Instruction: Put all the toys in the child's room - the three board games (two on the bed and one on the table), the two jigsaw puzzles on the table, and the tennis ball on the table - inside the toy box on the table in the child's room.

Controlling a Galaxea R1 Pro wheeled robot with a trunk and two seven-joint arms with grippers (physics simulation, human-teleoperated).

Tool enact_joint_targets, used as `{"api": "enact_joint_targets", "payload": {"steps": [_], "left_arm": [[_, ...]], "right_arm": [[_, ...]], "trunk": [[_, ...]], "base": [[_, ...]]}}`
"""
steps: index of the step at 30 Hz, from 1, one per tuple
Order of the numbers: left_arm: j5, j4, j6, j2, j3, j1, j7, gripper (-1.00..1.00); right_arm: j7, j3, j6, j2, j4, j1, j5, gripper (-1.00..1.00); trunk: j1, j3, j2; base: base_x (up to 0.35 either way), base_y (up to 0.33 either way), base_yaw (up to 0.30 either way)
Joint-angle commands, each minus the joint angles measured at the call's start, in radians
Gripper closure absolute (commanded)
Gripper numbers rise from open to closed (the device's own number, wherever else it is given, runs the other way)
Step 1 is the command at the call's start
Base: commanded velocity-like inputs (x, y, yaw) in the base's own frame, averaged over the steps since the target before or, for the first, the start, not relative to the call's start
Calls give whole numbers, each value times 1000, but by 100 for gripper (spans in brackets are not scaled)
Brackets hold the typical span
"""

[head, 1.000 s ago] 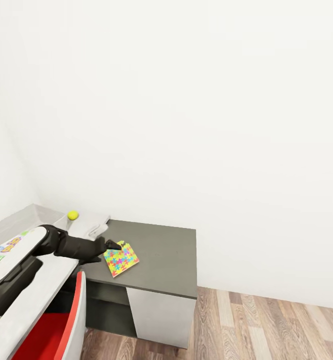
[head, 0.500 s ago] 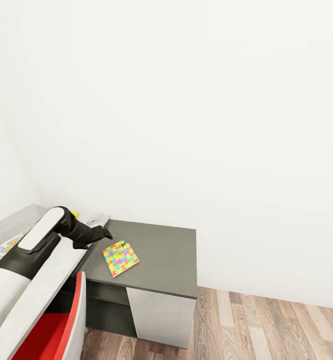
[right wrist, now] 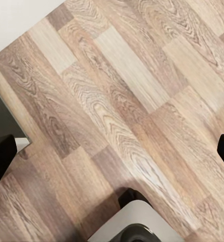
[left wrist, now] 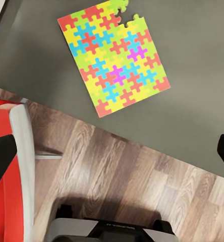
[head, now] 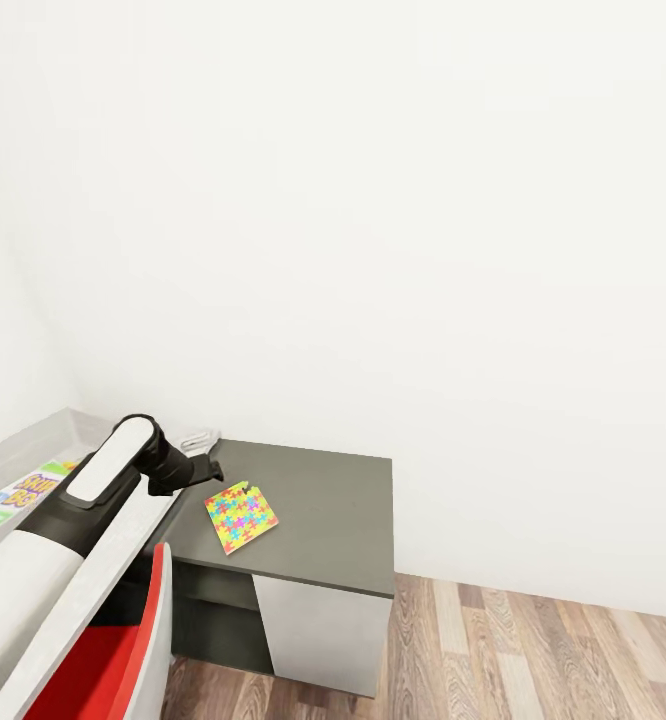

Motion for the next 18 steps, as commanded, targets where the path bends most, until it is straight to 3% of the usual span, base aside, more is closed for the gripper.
{"api": "enact_joint_targets", "payload": {"steps": [1,10,18], "left_arm": [[9,-1,1,1,-3,-1,10,-100],[7,0,1,-1,-5,-1,11,-100],[4,0,-1,-2,-35,-1,13,-100]], "right_arm": [[-7,1,4,0,-2,0,-10,-100],[-7,6,2,1,0,0,-9,-100],[-7,62,-40,0,3,0,-8,-100]], "trunk": [[1,-2,-2],[1,-2,-2],[1,-2,-2]], "base": [[0,0,0],[163,-5,-87],[97,-6,-43]]}}
